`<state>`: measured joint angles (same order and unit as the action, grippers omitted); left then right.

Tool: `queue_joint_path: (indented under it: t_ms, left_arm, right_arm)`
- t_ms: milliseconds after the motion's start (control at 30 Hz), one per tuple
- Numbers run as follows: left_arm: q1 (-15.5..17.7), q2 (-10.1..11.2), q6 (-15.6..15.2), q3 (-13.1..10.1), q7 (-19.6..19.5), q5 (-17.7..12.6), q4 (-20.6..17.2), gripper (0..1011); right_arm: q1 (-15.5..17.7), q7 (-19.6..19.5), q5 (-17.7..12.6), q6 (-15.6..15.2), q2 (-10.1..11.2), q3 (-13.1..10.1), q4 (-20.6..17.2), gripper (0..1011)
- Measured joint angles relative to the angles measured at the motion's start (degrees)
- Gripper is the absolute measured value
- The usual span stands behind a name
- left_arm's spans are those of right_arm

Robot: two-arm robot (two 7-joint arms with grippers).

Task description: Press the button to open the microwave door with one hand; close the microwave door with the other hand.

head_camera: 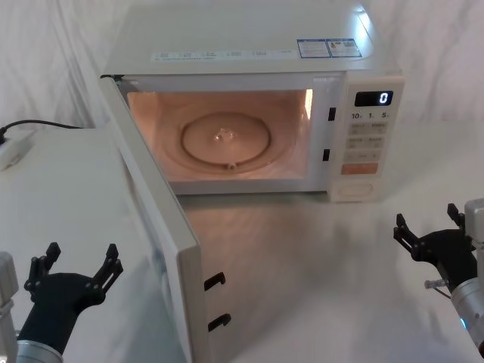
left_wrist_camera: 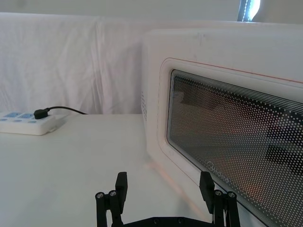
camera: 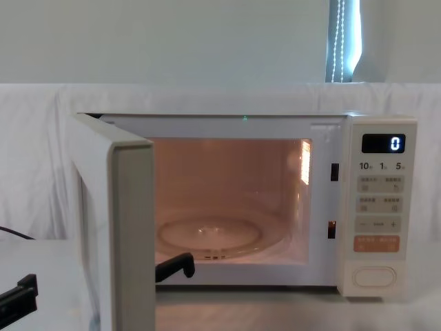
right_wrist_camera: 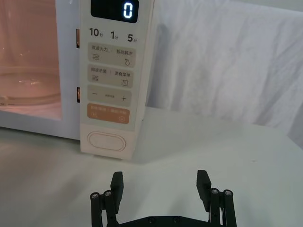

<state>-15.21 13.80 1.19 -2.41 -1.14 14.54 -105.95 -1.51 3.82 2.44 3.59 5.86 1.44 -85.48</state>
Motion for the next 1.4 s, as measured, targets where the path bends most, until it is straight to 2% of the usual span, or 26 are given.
queue_joint_path:
  t_ms: [1400]
  left_arm:
    - [0.0,0.0,0.0,0.0,0.0,0.0,0.0,1001]
  right_arm:
    - [0.0,0.0,0.0,0.0,0.0,0.0,0.0,1002]
